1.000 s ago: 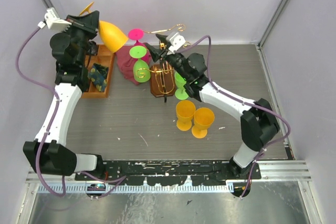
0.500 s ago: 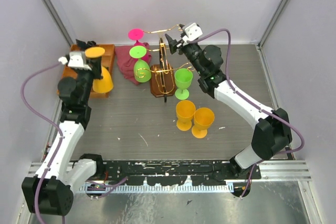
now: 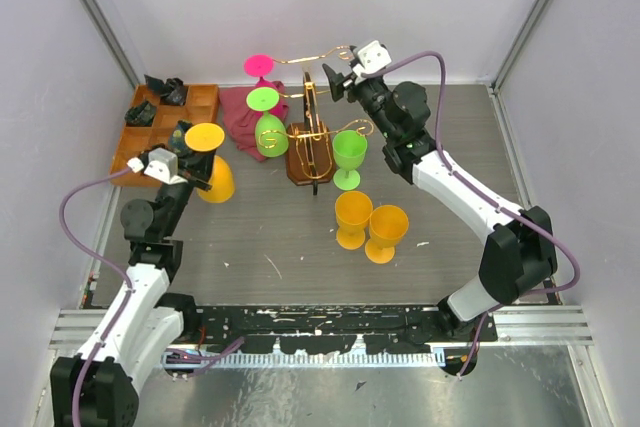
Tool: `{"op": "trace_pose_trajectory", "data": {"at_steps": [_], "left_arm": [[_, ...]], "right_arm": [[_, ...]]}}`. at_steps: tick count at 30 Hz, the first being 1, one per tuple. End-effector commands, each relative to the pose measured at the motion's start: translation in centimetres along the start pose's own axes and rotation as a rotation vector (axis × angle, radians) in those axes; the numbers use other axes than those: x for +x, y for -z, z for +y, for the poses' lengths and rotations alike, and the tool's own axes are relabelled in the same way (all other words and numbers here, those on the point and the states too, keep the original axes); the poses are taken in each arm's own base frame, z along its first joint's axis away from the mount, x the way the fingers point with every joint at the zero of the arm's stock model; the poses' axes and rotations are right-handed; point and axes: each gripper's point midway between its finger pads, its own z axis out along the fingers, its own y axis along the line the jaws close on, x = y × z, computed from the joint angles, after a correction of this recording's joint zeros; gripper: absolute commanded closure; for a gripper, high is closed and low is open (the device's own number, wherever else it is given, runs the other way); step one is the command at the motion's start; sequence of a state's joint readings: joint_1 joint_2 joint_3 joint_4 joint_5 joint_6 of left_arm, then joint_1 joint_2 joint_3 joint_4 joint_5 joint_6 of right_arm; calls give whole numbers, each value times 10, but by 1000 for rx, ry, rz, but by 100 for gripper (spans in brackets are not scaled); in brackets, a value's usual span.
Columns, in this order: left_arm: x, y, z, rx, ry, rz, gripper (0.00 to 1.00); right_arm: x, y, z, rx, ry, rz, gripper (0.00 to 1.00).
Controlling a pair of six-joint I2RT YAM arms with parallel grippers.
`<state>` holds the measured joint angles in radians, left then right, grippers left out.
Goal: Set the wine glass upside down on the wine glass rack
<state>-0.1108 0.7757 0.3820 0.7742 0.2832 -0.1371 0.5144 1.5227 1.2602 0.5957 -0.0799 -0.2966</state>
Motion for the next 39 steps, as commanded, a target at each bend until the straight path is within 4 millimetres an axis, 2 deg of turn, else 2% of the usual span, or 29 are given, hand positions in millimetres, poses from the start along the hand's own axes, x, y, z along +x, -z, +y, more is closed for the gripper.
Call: {"op": "trace_pose_trajectory", "data": {"at_steps": [1,6,11,17,23,34,39], "left_arm": [[-21,6,-34,147,29,-80,100],[-9,10,-71,266,93,-38,100],[4,13,-87,280,91,-10,100],[16,8,-85,244,74,-27,100],[27,-5,-85,229,90,-47,100],[23,-29,-89,203,126,-147,100],[35,-34,-93,215,108,-122,100]], "right_arm": [[-26,3,-9,7,22,-67,30],[-24,4,-9,3,24,-60,30],[-21,8,-10,4,24,-50,30],[-20,12,-11,7,33,-39,30],[-22,12,-15,14,52,-41,30],[-17,19,-23,28,64,-15,30],[-18,19,-26,35,72,-14,30]]}}
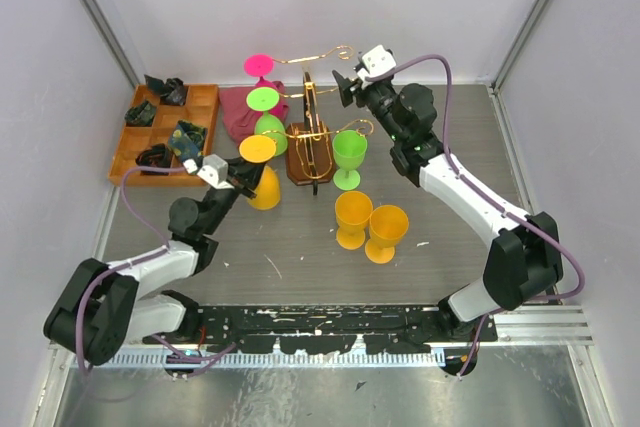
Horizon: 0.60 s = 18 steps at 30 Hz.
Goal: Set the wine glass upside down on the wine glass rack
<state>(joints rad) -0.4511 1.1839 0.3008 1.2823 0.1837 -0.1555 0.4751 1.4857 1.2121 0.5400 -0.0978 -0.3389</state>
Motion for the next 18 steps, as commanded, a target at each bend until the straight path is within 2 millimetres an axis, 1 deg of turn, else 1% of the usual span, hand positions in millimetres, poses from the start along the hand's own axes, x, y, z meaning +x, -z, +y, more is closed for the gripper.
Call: {"op": "trace_pose_trajectory", "data": {"at_steps": [1,2,4,7,12,18], "left_arm": [[-24,-15,-1,8,-43,-102,100],[-23,-18,-1,13,-40,-107,100],[-13,-24,-3,26,-26,-87,100],[-5,-34,-8,48,-21,-72,100],[-1,-49,-11,62,-30,-70,100],[4,-59,-10,64,-36,-66,100]], "right_arm": [[-36,7,-16,38,25,-81,30],[-36,7,-17,39,27,-81,30],[-35,6,-17,39,27,-77,30],[-33,6,-18,39,28,-73,30],[-32,6,-20,42,32,-70,30],[-29,7,-24,51,37,-62,30]]}}
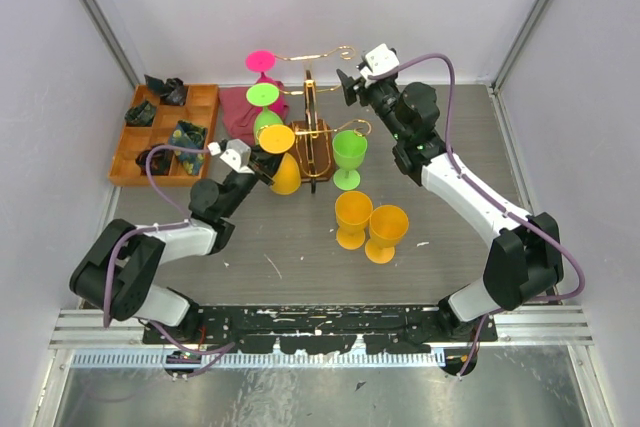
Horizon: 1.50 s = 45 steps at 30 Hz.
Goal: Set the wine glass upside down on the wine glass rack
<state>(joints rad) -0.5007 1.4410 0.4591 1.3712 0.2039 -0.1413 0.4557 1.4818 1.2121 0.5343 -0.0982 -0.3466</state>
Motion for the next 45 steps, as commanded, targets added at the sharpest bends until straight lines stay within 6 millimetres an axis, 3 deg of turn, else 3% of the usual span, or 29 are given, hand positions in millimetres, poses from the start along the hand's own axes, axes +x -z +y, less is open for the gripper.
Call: {"op": "trace_pose_trajectory", "data": {"at_steps": [1,13,18,26,45], "left_arm": [[-20,-14,3,-4,-46,-79,100],[-9,-21,26,-119,-94,-65,100],[-13,-23,39,-188,-129,-76,94],[-16,-19,56,-277,-153,-81,77],[-24,-8,87,-461,-210,-88,66]], "right_arm": [[-31,5,-15,34,24,-70,30],[-22,3,-18,38,25,-54,30],[-19,2,-17,32,21,-46,30],[-14,2,-15,27,20,-37,30],[-9,2,-14,19,27,-21,30]]}}
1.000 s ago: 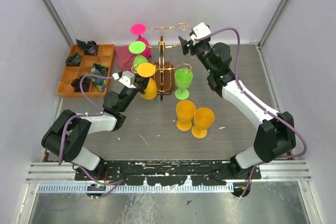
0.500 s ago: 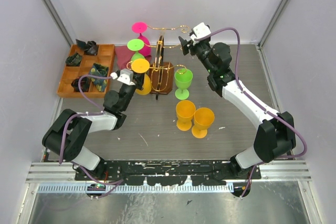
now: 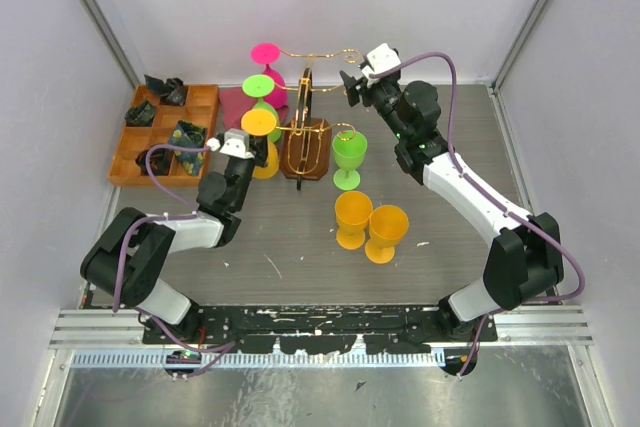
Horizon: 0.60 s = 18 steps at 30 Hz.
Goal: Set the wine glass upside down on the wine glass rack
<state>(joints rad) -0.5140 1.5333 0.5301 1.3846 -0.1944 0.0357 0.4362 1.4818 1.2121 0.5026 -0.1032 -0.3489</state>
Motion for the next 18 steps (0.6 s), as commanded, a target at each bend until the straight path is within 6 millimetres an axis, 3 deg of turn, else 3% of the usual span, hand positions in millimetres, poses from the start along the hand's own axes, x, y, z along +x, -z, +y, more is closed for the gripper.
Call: {"op": "trace_pose_trajectory", "data": {"at_steps": [1,18], "left_arm": [[-24,-9,17,-92,-32,-75,66],[-46,17,35,-157,-83,-102,64]], "right_arm": [[-19,1,-8,16,22,-55,30],[-15,1,-6,8,17,-44,30]]}}
